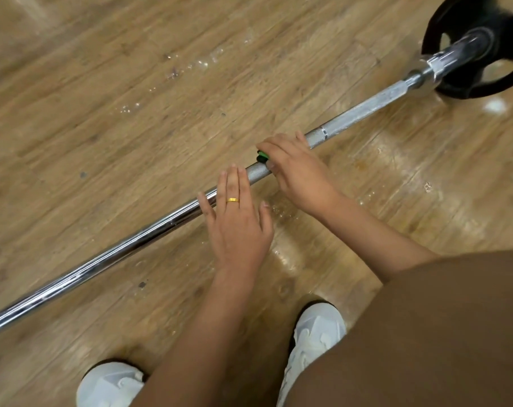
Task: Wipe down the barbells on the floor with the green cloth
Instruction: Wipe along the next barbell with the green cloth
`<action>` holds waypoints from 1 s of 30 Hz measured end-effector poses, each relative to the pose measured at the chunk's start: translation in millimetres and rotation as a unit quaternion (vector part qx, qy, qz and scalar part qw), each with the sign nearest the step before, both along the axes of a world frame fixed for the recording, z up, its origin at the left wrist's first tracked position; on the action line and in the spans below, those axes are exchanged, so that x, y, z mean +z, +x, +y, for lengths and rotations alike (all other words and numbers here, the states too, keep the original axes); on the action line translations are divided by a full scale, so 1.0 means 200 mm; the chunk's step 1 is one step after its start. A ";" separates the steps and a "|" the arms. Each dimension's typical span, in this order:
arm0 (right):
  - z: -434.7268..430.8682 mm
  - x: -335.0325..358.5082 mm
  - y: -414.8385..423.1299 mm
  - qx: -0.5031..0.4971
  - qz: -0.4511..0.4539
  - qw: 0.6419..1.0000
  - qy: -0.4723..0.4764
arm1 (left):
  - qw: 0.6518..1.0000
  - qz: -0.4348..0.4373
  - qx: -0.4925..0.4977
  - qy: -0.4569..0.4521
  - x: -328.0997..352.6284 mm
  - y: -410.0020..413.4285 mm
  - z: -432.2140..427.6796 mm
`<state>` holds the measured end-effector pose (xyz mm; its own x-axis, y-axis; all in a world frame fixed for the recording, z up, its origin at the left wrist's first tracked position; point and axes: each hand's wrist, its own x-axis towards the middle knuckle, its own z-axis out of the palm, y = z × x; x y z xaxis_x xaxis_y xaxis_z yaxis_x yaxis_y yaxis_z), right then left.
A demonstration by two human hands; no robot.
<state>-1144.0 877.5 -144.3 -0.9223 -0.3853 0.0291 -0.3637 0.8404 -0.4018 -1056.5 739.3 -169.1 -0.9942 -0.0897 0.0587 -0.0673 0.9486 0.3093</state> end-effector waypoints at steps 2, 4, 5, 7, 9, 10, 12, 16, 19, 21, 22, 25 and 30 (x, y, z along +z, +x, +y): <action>0.01 0.00 0.00 -0.047 0.002 0.999 -0.017 | 1.000 0.007 -0.010 -0.008 0.00 0.02 0.00; -0.02 0.00 0.04 -0.072 0.012 0.997 -0.024 | 1.000 0.018 -0.017 -0.013 -0.01 0.04 0.00; -0.04 -0.01 0.06 -0.067 0.016 0.997 -0.024 | 1.000 0.021 -0.018 -0.014 -0.02 0.05 0.01; -0.04 -0.02 0.11 -0.035 0.016 0.999 -0.025 | 0.999 0.026 -0.019 -0.017 -0.03 0.06 0.01; -0.01 -0.01 0.11 -0.011 0.019 1.000 -0.023 | 0.999 0.033 -0.023 -0.018 -0.04 0.09 0.01; 0.01 0.00 0.10 -0.010 0.019 1.000 -0.021 | 0.999 0.037 -0.025 -0.019 -0.05 0.10 0.01; 0.04 0.01 0.10 -0.036 0.014 0.999 -0.032 | 0.998 0.043 -0.028 -0.022 -0.06 0.12 0.02; -0.02 0.00 0.19 -0.084 0.006 0.996 -0.042 | 0.998 0.049 -0.038 -0.034 -0.09 0.16 0.04; -0.02 0.00 0.24 -0.030 0.002 0.999 -0.038 | 0.997 0.049 -0.046 -0.043 -0.11 0.19 0.04; 0.02 0.01 0.22 -0.016 0.007 1.000 -0.026 | 0.997 0.049 -0.051 -0.044 -0.11 0.21 0.05; 0.04 0.01 0.21 -0.028 0.006 0.999 -0.025 | 0.996 0.048 -0.053 -0.043 -0.11 0.22 0.06; 0.06 0.01 0.23 -0.105 -0.005 0.993 -0.046 | 0.995 0.046 -0.067 -0.057 -0.12 0.25 0.06; -0.01 0.00 0.35 -0.033 -0.008 0.999 -0.041 | 0.994 0.036 -0.083 -0.061 -0.12 0.31 0.08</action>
<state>-1073.0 875.2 -145.2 -0.9461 -0.3212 0.0427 -0.3020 0.8266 -0.4750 -995.4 754.8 -192.5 -0.9878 0.0863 0.1299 0.1103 0.9755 0.1902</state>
